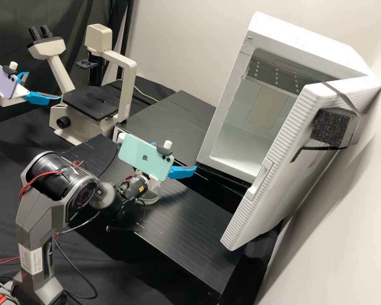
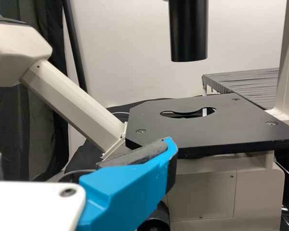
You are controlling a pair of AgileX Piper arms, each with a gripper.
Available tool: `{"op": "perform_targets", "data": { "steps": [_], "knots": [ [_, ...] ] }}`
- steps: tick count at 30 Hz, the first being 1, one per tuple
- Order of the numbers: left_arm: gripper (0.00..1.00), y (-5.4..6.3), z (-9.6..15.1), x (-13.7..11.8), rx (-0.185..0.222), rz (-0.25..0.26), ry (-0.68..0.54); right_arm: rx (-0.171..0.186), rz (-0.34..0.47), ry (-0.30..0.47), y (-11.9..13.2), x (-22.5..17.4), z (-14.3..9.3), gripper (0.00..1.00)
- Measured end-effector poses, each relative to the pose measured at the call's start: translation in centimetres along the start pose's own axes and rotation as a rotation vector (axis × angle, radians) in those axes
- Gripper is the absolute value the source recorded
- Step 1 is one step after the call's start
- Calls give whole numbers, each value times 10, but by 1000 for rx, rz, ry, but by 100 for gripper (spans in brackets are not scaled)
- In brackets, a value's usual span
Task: Return the petri dish to the incubator.
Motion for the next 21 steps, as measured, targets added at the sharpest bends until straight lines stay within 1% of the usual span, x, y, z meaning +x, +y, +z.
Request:
{"op": "perform_targets", "data": {
  "steps": [10,13,14,17,18,21],
  "knots": [
    [100,0,0,0,0,0,0,0,3,2,0,-1,0,100],
    [100,0,0,0,0,0,0,-1,5,-8,-1,-12,5,100],
    [100,0,0,0,0,0,0,1,17,-13,1,-20,8,100],
    [100,0,0,0,0,0,0,30,62,0,6,-42,12,100],
    [100,0,0,0,0,0,0,45,79,11,7,-51,12,100],
    [100,0,0,0,0,0,0,73,125,41,9,-76,14,100]
  ]
}}
